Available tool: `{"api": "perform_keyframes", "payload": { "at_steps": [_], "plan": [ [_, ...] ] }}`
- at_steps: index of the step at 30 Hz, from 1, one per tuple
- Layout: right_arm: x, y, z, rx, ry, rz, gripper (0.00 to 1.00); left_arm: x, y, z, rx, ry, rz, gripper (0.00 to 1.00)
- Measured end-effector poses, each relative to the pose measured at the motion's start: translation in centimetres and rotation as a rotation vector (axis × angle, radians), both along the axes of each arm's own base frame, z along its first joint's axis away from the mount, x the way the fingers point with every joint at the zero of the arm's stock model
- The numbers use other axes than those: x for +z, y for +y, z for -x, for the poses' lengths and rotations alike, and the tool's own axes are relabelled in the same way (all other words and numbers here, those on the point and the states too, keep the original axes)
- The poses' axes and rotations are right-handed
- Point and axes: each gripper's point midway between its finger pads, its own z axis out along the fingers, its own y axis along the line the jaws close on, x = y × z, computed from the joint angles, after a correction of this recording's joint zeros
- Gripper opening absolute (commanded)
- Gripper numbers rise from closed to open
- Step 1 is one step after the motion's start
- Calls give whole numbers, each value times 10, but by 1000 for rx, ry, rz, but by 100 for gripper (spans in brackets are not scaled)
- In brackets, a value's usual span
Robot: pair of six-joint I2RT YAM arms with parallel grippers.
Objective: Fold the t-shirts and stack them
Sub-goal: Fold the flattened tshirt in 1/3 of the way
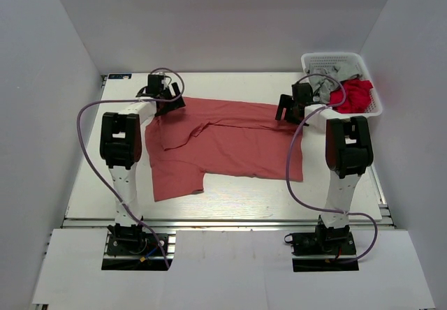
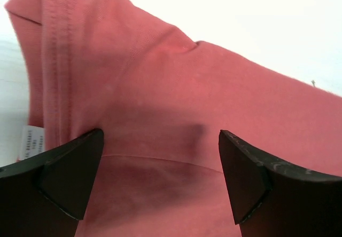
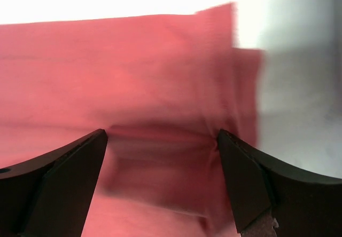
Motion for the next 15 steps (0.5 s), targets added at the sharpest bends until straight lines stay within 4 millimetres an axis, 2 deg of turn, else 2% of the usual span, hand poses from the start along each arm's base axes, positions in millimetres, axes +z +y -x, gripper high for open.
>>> {"api": "perform_keyframes", "payload": {
  "at_steps": [6,11,15],
  "plan": [
    [-4,-17,10,-86,36,100,90,-1,29,5,76,3,-9,100],
    [-6,-18,16,-71,64,117,89,-1,55,6,128,6,-9,100],
    [1,-10,15,-11,55,98,89,0,58,6,110,3,5,100]
  ]
}}
